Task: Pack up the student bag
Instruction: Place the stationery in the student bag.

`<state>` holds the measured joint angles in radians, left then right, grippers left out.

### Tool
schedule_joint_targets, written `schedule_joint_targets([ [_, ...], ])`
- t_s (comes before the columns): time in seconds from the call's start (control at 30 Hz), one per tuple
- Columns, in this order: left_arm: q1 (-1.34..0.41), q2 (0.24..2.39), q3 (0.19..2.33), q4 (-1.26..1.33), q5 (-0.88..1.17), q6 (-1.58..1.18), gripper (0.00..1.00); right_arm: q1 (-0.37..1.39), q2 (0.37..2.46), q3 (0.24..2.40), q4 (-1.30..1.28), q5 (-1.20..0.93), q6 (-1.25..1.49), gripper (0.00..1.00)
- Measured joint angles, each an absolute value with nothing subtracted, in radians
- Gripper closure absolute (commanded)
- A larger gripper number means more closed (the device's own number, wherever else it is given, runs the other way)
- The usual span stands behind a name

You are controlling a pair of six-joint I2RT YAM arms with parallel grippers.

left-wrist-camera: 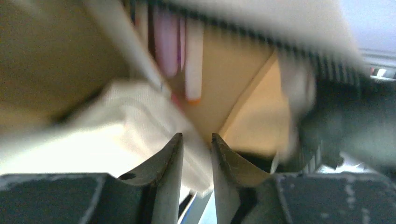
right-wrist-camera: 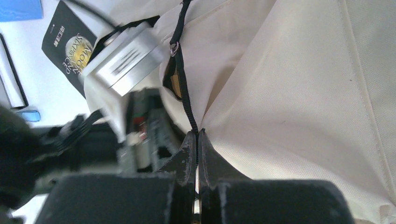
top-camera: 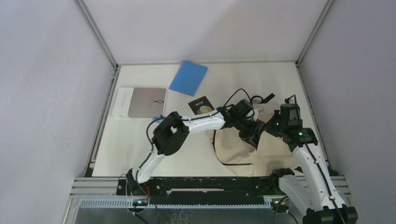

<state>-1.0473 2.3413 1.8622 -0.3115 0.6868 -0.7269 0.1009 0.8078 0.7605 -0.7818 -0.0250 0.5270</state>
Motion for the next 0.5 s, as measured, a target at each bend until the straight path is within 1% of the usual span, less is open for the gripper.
schedule_joint_targets([
  [0.1, -1.041, 2.218, 1.726, -0.331, 0.648, -0.671, 0.62, 0.101, 0.807, 0.760, -0.786, -0.023, 0.526, 1.00],
  [0.2, -1.036, 2.056, 1.574, -0.339, 0.593, -0.628, 0.61, 0.101, 0.804, 0.760, -0.789, -0.022, 0.525, 1.00],
  [0.4, -0.999, 1.755, 1.319, -0.308, 0.478, -0.620, 0.64, 0.101, 0.803, 0.760, -0.789, -0.023, 0.525, 1.00],
  [0.5, -0.923, 1.637, 1.205, -0.336, 0.362, -0.629, 0.65, 0.101, 0.803, 0.760, -0.788, -0.024, 0.525, 1.00],
])
